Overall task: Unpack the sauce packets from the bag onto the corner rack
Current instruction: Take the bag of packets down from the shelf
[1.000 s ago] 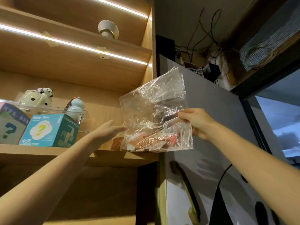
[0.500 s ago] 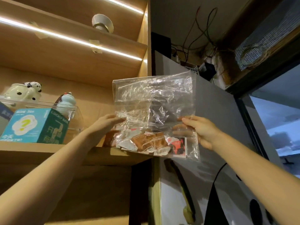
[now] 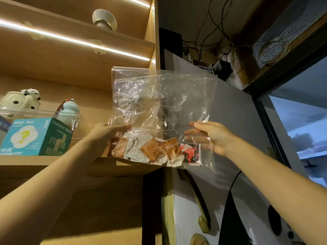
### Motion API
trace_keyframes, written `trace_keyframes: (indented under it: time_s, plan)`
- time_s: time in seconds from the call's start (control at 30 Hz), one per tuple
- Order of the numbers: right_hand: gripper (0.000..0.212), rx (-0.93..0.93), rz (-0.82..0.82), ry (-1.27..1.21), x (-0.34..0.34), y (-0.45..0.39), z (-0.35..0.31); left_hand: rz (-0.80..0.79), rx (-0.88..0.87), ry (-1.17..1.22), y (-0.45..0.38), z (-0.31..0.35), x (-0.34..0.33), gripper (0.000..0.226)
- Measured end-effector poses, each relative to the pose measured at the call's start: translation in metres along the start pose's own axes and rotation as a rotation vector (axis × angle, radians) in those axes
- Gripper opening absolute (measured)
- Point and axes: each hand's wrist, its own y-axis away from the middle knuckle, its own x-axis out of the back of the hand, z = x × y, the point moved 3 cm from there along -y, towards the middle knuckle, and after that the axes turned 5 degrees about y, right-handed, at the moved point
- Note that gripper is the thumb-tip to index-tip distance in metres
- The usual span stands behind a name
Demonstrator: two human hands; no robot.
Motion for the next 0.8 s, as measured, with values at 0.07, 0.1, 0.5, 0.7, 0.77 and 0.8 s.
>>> trace_keyframes:
  time_s: [0.07,0.1,0.5,0.7,0.77,0.8]
  plan:
    - [0.016,0.014,-0.014,0.020,-0.001,0.002,-0.007,0.011,-0.024,0.032,0.002,0.004,0.002,0.023]
    - [0.016,0.020,-0.015,0.029,-0.001,0.003,-0.010,0.025,-0.046,0.061,0.005,0.008,0.001,0.016]
    - [0.017,-0.017,-0.032,-0.058,0.005,0.060,-0.062,-0.159,-0.047,0.235,0.071,0.075,0.007,0.035]
    - [0.018,-0.096,-0.004,-0.158,0.002,0.119,-0.048,-0.141,0.100,0.277,0.138,0.055,0.012,0.023]
    - [0.018,-0.103,0.009,-0.139,0.000,0.144,-0.038,-0.136,0.132,0.260,0.168,0.039,0.012,0.025]
    - [0.018,-0.108,0.005,-0.127,-0.002,0.158,-0.032,-0.133,0.151,0.264,0.184,0.031,0.012,0.027]
